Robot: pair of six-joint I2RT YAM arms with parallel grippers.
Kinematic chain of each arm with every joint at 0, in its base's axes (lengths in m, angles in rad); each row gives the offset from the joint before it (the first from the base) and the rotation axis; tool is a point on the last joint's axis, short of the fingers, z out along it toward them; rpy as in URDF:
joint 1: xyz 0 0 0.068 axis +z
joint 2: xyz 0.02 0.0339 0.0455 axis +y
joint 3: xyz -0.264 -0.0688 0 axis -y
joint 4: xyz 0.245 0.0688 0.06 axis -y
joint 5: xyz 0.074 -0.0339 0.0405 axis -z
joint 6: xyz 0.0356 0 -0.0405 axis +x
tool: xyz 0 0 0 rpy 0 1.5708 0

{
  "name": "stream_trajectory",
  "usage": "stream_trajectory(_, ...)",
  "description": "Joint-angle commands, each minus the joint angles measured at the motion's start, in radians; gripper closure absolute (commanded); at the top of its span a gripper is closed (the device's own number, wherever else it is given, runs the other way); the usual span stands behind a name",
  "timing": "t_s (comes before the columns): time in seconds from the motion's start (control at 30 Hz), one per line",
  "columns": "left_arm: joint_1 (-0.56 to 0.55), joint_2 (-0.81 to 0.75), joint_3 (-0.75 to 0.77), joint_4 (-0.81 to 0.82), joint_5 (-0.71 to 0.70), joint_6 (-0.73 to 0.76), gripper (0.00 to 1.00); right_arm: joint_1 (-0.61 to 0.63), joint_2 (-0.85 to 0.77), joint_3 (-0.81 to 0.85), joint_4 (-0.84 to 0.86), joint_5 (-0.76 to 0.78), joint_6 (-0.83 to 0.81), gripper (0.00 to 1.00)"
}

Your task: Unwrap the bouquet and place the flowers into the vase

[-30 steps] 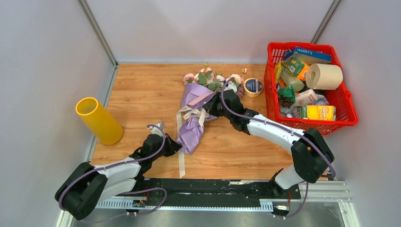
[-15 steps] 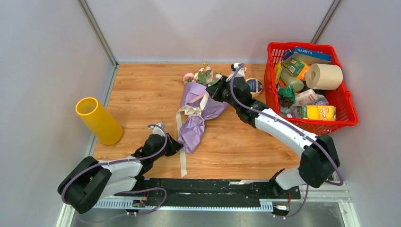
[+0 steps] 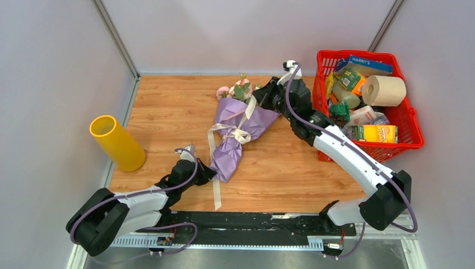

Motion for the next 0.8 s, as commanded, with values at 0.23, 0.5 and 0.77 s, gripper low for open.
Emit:
stream_trajectory(0.23,-0.009,-0.017,-0.080,-0.058,-0.055,-0.001,1.00,-0.005,-0.207,0.070,-0.146,0.060,-0.126,1.00)
stream_trajectory(0.5,-0.018,-0.009,-0.060,-0.058,-0.033,-0.008,1.00,0.000,-0.192,-0.163,-0.060,-0.180,-0.031,1.00)
stream_trajectory(0.77,-0.040,-0.065,-0.059,-0.078,-0.010,-0.012,1.00,0.064,-0.222,-0.437,0.001,-0.441,-0.103,1.00)
